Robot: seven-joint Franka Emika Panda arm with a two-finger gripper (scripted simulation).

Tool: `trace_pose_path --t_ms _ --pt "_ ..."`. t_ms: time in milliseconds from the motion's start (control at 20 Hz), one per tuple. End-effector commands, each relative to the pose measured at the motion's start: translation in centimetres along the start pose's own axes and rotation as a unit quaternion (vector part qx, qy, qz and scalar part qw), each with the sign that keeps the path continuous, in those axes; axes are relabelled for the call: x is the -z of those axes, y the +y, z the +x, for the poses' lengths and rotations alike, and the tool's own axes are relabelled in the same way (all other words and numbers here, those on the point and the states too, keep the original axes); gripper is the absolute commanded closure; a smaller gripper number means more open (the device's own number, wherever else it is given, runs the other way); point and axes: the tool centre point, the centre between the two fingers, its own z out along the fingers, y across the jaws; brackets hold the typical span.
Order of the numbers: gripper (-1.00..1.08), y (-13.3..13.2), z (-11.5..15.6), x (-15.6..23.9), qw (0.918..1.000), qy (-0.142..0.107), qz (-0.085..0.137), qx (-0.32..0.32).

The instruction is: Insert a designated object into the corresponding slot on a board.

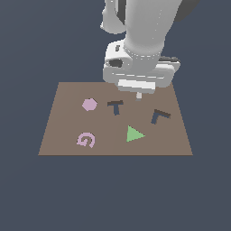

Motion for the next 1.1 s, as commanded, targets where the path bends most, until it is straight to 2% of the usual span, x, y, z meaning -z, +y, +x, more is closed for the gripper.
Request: trace_pose_path --t_ms 0,450,1050 --pt "-0.92 -0.8 -0.9 -1.1 0.9999 0.003 0.000 -0.015" --pt "-0.92 -2.7 -2.3 -3.3 0.9990 0.009 -0.001 -0.044" --pt "-0.92 -2.9 -2.3 -3.5 0.9990 0.009 -0.001 -0.045"
